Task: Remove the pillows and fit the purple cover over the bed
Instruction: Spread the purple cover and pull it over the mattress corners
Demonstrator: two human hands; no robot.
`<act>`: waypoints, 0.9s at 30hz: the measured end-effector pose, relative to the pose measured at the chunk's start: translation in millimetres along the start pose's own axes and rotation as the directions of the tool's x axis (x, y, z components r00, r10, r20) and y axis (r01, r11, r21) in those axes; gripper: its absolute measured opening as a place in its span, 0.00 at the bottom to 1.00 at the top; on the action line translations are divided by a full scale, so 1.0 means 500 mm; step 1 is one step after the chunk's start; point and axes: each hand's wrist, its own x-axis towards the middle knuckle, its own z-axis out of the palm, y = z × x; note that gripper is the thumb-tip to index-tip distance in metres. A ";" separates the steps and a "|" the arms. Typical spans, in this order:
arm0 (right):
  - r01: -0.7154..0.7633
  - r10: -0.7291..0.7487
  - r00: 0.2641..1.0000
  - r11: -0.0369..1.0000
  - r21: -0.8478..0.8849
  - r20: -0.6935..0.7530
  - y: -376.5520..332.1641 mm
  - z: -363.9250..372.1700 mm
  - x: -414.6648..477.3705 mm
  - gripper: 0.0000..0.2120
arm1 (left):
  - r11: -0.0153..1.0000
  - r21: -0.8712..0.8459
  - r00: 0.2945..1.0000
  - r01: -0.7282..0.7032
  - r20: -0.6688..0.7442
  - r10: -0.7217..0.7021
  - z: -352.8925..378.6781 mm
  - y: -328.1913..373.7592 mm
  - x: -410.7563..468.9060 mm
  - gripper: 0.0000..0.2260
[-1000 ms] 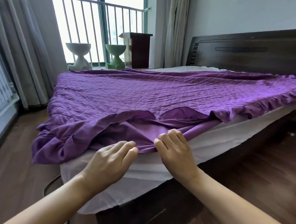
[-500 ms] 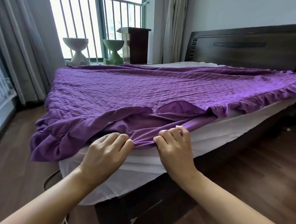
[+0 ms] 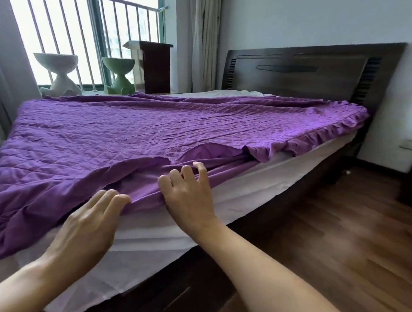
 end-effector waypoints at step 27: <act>0.298 -0.326 0.913 0.944 -0.143 -0.245 0.084 -0.013 -0.020 0.09 | 0.964 0.217 0.986 -0.151 -0.035 0.163 0.007 0.010 0.012 0.09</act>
